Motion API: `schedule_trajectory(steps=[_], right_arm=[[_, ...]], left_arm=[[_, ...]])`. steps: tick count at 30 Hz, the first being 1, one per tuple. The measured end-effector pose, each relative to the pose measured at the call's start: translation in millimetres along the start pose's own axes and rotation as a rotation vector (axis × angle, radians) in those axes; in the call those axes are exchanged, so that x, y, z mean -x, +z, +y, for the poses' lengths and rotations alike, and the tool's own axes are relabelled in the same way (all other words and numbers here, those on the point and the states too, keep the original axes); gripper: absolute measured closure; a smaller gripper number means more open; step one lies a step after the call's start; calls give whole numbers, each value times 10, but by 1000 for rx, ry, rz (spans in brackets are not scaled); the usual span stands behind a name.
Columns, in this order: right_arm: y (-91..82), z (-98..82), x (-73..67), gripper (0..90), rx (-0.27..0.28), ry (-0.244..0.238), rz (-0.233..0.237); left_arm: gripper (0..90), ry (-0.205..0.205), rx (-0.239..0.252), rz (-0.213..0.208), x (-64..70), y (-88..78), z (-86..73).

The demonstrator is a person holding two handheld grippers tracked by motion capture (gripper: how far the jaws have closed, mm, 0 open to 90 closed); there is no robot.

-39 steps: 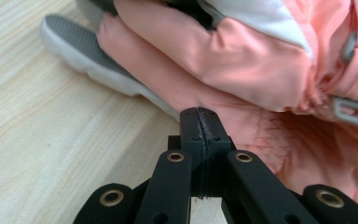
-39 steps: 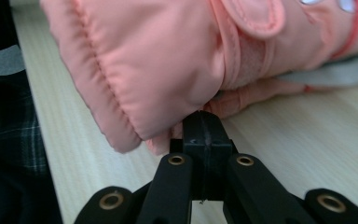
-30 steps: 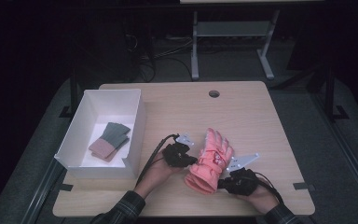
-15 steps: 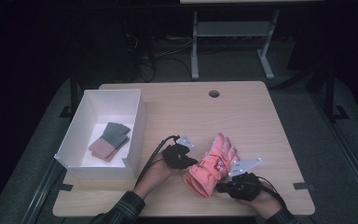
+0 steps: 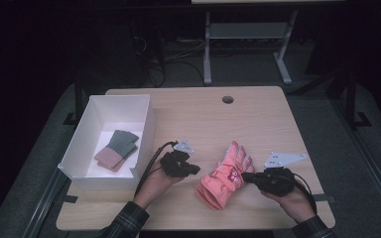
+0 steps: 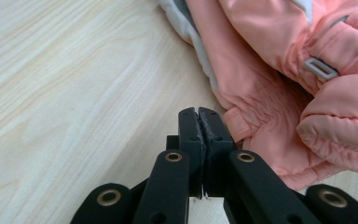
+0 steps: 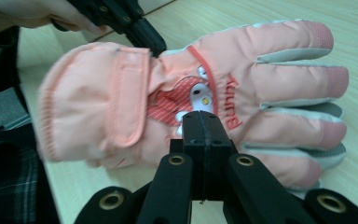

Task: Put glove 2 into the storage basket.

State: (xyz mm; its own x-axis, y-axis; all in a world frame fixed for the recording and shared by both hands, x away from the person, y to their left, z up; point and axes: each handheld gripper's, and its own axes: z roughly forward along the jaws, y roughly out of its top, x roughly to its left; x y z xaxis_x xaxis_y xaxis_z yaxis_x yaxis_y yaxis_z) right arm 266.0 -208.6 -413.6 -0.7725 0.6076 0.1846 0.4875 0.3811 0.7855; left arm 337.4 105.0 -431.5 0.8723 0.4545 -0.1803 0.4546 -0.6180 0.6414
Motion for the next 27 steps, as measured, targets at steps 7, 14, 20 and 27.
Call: schedule_trajectory(steps=[7,14,20,27], right_arm=[[236,-8,60,900,-63,1,-23],[385,-28,25,900,-121,-3,-54],[491,-35,13,900,-149,-5,-67],[550,-10,-6,900,-165,-12,-82]], left_arm=[[675,-1,-23,26,-13,27,-12],[508,-23,1,55,-19,-11,24],[362,-35,48,30,16,-88,124],[243,-18,120,-9,156,-134,437]])
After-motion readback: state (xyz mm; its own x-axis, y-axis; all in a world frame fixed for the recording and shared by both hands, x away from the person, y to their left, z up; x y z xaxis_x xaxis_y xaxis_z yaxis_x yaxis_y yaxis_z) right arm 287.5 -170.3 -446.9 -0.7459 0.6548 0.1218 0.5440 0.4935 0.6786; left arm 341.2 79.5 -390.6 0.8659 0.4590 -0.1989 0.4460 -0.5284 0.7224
